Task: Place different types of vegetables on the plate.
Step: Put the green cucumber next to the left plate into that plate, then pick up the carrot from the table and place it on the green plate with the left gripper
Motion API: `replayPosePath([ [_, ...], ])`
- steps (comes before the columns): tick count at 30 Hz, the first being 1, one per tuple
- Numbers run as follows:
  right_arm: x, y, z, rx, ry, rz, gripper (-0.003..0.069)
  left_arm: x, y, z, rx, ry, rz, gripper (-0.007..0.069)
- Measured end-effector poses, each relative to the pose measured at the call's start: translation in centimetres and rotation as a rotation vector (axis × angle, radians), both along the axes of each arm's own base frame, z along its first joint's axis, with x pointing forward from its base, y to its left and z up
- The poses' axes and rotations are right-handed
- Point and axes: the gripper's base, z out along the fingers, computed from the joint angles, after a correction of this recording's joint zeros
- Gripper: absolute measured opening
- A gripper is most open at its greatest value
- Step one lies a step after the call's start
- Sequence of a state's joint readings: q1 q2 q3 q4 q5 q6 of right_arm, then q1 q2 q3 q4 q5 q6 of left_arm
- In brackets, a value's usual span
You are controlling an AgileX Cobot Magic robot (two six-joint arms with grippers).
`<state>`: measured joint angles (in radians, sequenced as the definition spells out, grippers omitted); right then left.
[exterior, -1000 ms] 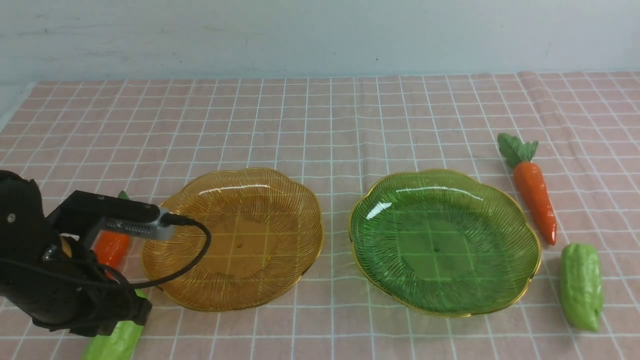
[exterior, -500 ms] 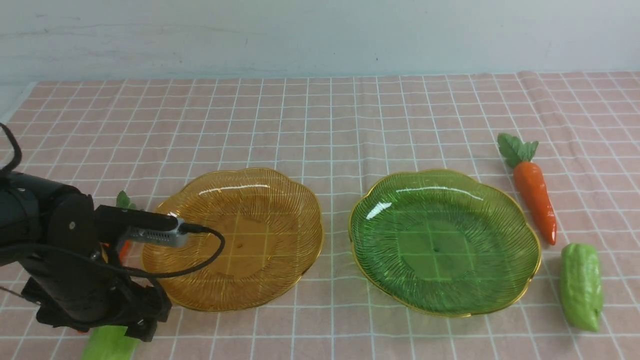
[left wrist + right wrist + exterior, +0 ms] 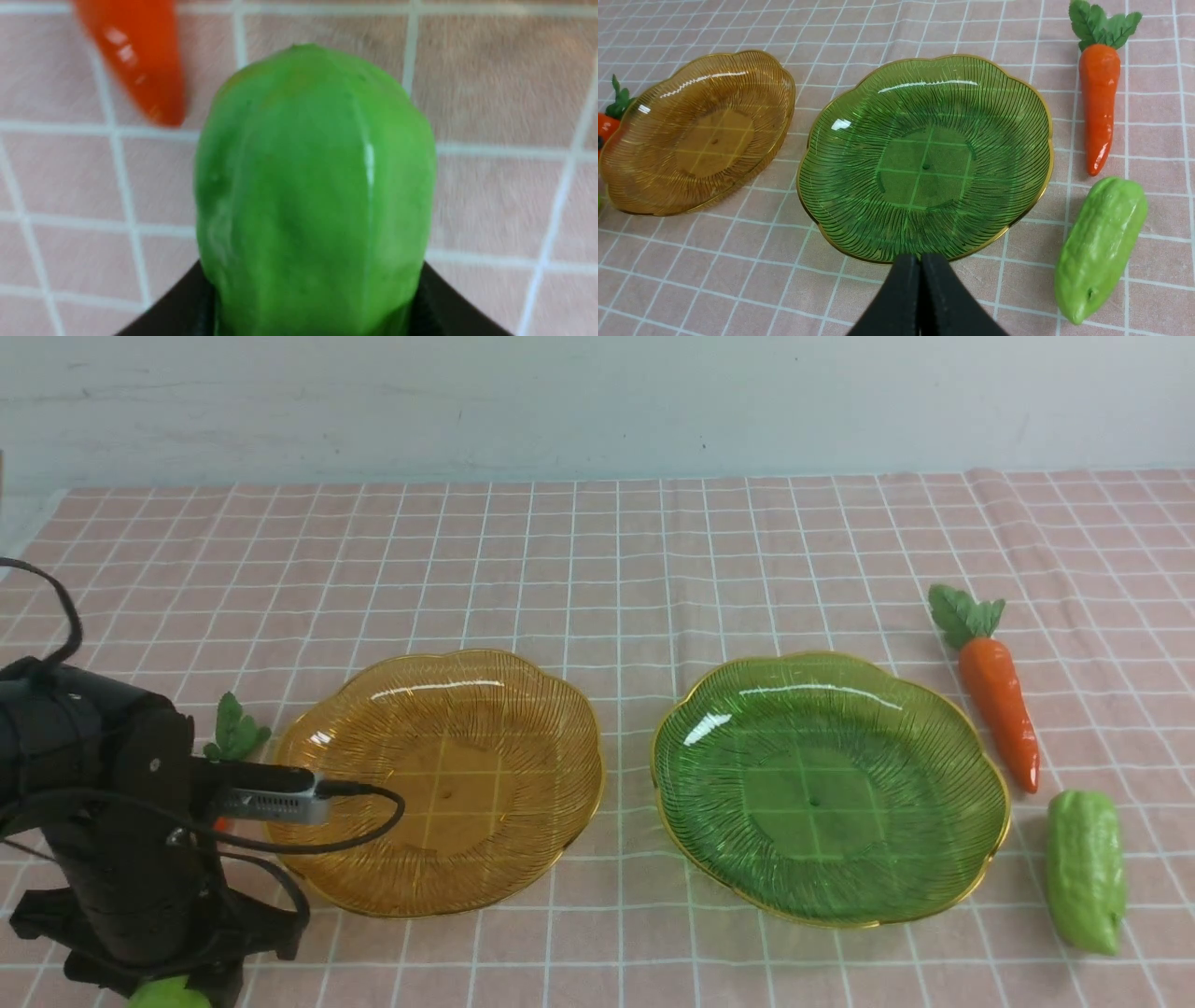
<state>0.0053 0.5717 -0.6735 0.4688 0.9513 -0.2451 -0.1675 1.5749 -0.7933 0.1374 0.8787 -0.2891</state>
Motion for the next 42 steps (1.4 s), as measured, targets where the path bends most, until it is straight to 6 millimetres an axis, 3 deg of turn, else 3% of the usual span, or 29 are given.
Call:
replayPosePath([
  [6,0.0,0.0,0.0,0.001,0.000,0.000,-0.0015,-1.1,-0.4,4.9,-0.089,-0.152,0.029,0.0336],
  [7,0.0,0.0,0.0,0.001,-0.001,0.000,-0.0015,-1.1,-0.4,4.9,-0.089,-0.152,0.029,0.0336],
  [8,0.0,0.0,0.0,0.001,-0.001,0.000,-0.0015,-0.8,-1.0,6.8,-0.174,-0.256,0.030,0.0336],
  [13,0.0,0.0,0.0,0.001,-0.005,-0.001,-0.0015,1.2,-2.7,9.4,-0.319,-0.463,-0.043,0.0336],
  [18,0.0,0.0,0.0,0.001,-0.006,-0.002,-0.0015,3.9,-4.6,8.5,-0.363,-0.477,-0.123,0.0354],
  [23,0.0,0.0,0.0,0.001,-0.006,-0.002,-0.0015,6.6,-5.4,5.5,-0.356,-0.375,-0.113,0.0503],
  [24,0.0,0.0,0.0,0.001,-0.006,-0.002,-0.0015,6.9,-5.5,5.4,-0.357,-0.366,-0.114,0.0560],
  [27,0.0,0.0,0.0,0.001,-0.006,-0.002,-0.0015,7.1,-5.6,6.0,-0.360,-0.366,-0.121,0.0613],
  [31,0.0,0.0,0.0,0.000,-0.005,-0.001,-0.0015,7.3,-5.4,7.3,-0.333,-0.382,-0.157,0.0611],
  [32,0.0,0.0,0.0,0.000,-0.004,0.000,-0.0015,7.2,-5.3,7.7,-0.314,-0.378,-0.172,0.0595],
  [35,0.0,0.0,-0.1,-0.001,0.007,0.005,-0.0015,7.1,-3.7,8.6,-0.225,-0.355,-0.158,0.0437],
  [38,-0.1,0.1,-0.1,-0.002,0.016,0.010,-0.0015,7.0,0.2,8.6,-0.122,-0.303,-0.051,0.0104],
  [40,-0.1,0.1,-0.2,-0.003,0.021,0.012,-0.0015,7.0,3.0,8.6,-0.094,-0.289,0.023,0.0022],
  [42,-0.2,0.1,-0.2,-0.007,0.023,0.012,-0.0015,6.9,4.8,8.6,-0.082,-0.290,0.074,0.0004],
])
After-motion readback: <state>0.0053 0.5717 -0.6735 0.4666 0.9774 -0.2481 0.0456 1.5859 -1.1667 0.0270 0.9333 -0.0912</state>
